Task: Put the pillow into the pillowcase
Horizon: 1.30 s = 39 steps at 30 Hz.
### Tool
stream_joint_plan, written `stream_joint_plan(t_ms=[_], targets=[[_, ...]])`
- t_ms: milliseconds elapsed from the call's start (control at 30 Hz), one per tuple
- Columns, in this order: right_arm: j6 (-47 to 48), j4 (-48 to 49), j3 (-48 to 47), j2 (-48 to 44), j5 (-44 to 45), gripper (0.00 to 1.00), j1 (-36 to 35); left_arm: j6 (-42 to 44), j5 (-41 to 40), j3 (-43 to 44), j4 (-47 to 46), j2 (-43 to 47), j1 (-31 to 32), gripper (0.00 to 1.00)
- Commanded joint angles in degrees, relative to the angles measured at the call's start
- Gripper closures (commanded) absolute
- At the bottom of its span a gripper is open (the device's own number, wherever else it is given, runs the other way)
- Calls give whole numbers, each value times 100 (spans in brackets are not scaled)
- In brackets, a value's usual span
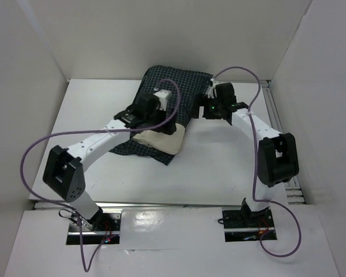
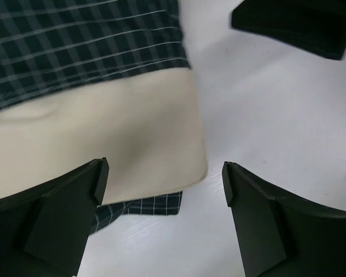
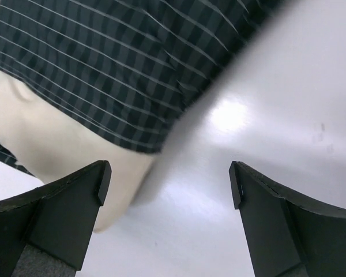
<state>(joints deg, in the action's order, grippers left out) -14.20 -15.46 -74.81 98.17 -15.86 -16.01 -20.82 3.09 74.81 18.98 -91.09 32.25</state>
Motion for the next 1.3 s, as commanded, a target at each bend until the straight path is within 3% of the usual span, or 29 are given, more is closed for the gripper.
stream_joint_plan(t_ms=[0, 167, 467, 567, 667, 700, 733, 800, 967, 1133, 1267], targets=[[-478, 87, 545, -438, -444, 4, 334, 789, -931, 700, 377, -610, 728, 1], [-760, 140, 1064, -931, -611, 4, 888, 607, -2302, 1833, 1344, -2050, 1652, 0], [-830, 456, 1882, -1432, -1173, 5, 1074, -852, -4543, 3126, 2705, -3634, 1706, 0], [-830, 588, 1996, -1493, -1402, 5, 1074, -1686, -5405, 4048, 3961, -4345, 1706, 1], [-830, 641, 2049, -1494, -1542, 5, 1074, -2313, -6056, 4797, 4982, -4724, 1653, 27], [-830, 719, 2110, -1433, -1630, 6, 1074, -2521, -6249, 4980, 5166, -4864, 1653, 54], [-830, 720, 2171, -1432, -1631, 6, 1074, -2524, -6320, 4982, 5264, -4866, 1653, 74], [-830, 860, 2172, -1432, -1780, 6, 1074, -2881, -6478, 4982, 5536, -4866, 1513, 100], [-778, 922, 2225, -1432, -1920, 6, 1074, -3008, -6637, 4807, 5609, -4489, 1407, 100], [-418, 1439, 2522, -1327, -2421, 6, 654, -1559, -6393, 4314, 3786, -3496, 1407, 100], [-653, 2554, 2936, -1029, -2475, 7, 82, -346, -5874, 4095, 2279, -2652, 1407, 100]])
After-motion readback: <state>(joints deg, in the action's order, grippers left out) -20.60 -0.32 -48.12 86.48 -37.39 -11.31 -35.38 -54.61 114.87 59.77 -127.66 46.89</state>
